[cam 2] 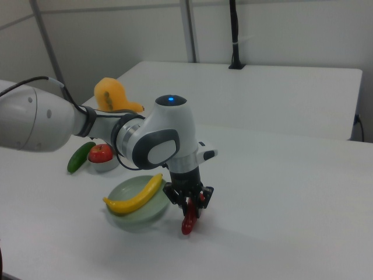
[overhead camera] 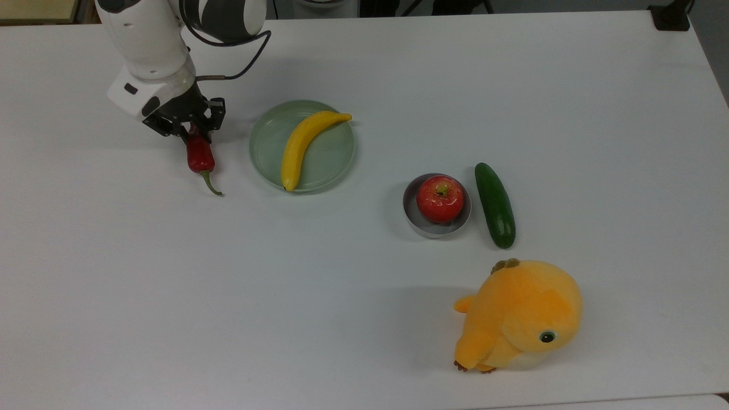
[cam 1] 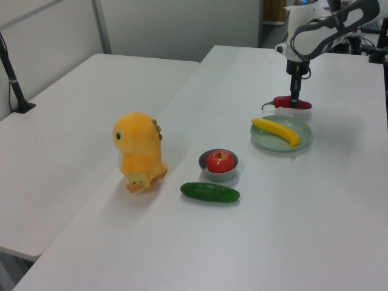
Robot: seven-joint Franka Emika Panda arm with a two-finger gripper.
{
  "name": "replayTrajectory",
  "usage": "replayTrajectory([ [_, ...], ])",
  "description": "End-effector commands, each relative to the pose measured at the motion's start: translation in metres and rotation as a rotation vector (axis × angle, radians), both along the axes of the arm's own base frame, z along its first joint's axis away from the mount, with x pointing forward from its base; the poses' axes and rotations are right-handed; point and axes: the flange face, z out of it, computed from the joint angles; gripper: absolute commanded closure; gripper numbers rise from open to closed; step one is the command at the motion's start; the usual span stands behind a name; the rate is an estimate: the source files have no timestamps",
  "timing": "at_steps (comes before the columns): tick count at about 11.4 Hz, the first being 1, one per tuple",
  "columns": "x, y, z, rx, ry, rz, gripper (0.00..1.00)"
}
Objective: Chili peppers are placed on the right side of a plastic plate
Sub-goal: 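Lower the chili pepper onto the table and open the gripper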
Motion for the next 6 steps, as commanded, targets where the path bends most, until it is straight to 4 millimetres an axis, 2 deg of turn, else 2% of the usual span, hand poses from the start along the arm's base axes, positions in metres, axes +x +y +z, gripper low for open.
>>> replayTrajectory([
  [1,-0.003,0.005,-0.004,0.04,-0.022,-0.011,0.61],
  [2,-0.003,0.003,-0.002,0.059,-0.031,-0.034,0.14],
  [3,-0.002,0.002,0.0,0.06,-0.035,-0.037,0.0],
  [5,-0.002,0.003,0.008,0.065,-0.041,-0.039,0.0],
  [6,-0.001,0.004,0.019,0.066,-0.061,-0.044,0.0],
])
